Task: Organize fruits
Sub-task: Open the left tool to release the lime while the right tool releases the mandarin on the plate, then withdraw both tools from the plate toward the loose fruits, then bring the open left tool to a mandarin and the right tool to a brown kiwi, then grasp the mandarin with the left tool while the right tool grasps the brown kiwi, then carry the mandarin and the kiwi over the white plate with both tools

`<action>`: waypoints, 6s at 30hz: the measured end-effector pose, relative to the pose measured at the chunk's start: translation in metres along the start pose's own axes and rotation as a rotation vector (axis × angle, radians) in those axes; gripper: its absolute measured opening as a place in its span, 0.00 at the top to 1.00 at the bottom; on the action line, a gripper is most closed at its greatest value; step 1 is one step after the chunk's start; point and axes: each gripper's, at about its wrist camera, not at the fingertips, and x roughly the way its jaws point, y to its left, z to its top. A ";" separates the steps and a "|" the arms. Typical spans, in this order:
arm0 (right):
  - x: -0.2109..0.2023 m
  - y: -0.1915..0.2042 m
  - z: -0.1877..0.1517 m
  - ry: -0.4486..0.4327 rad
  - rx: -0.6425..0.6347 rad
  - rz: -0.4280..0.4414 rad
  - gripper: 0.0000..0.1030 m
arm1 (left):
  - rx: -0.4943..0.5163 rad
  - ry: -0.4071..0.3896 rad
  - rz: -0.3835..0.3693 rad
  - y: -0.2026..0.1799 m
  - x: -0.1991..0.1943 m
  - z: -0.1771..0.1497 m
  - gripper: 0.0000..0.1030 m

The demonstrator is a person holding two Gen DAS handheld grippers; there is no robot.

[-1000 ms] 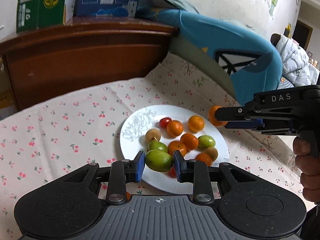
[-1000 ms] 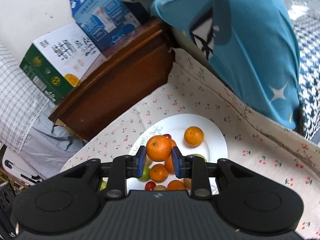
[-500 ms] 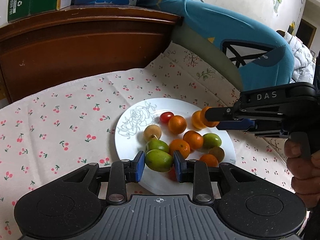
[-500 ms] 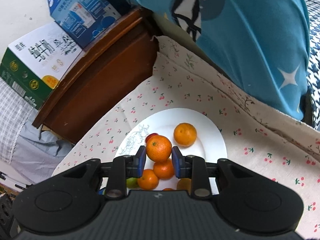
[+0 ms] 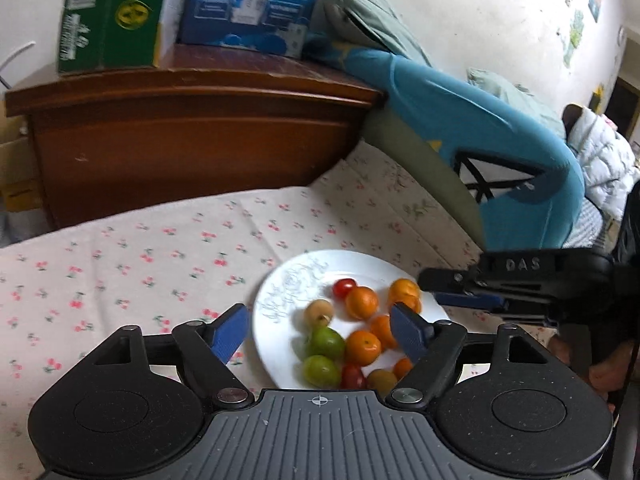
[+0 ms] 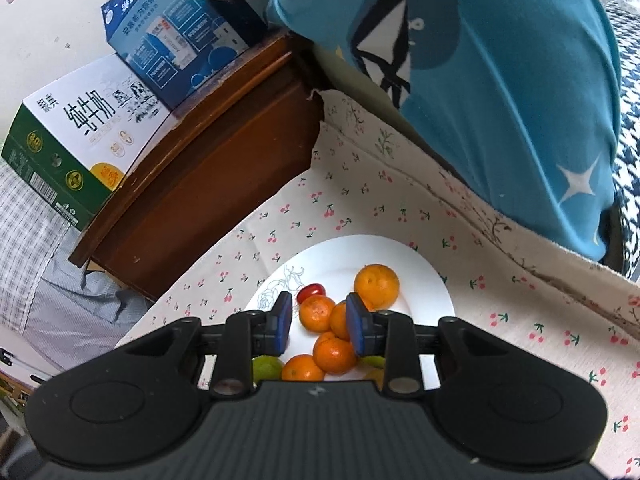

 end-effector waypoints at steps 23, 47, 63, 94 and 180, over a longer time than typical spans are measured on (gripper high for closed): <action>-0.039 0.027 -0.037 0.010 -0.071 0.024 0.67 | -0.066 0.007 0.171 0.040 -0.067 -0.014 0.20; -0.008 0.079 -0.121 0.193 -0.348 0.092 0.64 | 0.038 0.190 0.360 0.050 -0.052 -0.044 0.18; 0.022 0.092 -0.144 0.204 -0.477 0.052 0.64 | -0.022 0.209 0.390 0.062 -0.046 -0.045 0.18; -0.004 0.063 -0.138 0.200 -0.425 -0.007 0.75 | 0.029 0.158 0.160 0.034 -0.011 -0.059 0.21; 0.029 0.010 0.006 0.003 -0.194 0.004 0.75 | 0.124 0.046 -0.050 -0.018 0.064 -0.006 0.72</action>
